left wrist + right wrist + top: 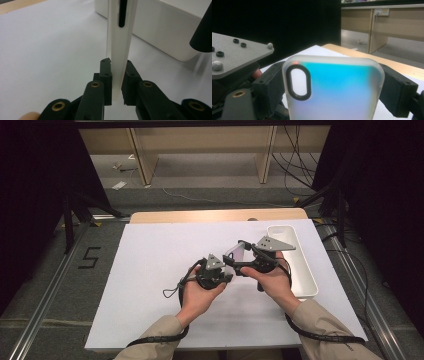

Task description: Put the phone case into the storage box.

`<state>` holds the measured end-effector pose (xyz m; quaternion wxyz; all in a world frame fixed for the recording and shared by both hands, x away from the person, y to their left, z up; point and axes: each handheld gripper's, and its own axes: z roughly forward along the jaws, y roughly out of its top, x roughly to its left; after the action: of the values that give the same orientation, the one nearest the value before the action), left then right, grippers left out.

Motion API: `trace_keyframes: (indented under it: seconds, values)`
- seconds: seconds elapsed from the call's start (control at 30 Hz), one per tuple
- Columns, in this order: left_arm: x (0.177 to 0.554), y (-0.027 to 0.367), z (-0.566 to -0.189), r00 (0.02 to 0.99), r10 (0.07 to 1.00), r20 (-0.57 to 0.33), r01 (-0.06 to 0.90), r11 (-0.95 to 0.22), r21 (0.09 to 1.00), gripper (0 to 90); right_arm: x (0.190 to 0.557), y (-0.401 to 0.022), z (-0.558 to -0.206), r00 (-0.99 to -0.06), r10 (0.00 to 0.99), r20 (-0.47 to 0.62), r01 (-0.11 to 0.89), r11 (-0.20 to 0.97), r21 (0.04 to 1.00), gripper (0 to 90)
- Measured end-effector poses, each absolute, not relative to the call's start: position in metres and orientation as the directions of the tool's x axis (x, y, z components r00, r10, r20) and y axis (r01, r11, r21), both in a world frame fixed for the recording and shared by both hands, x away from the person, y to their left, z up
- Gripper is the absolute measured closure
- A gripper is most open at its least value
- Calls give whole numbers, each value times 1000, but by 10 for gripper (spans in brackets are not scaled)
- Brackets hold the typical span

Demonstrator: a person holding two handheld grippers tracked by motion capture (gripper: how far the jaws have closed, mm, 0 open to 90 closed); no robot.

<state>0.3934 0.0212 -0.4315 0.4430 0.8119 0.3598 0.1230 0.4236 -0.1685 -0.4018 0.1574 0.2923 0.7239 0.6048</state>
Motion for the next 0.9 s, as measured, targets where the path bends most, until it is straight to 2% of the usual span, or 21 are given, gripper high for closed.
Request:
trace_keyframes:
  seconds: [0.53, 0.8, 0.9]
  values:
    - [393, 22, -429, 721, 685, -103, 453, -353, 819, 789, 422, -169, -399, -775, 618, 130, 233, 89, 968, 184]
    - [392, 25, -424, 747, 661, -69, 411, -378, 830, 612, 423, -171, -397, -777, 617, 124, 230, 95, 969, 184]
    - [392, 27, -422, 770, 635, -68, 389, -382, 838, 509, 423, -173, -396, -777, 618, 120, 226, 97, 969, 184]
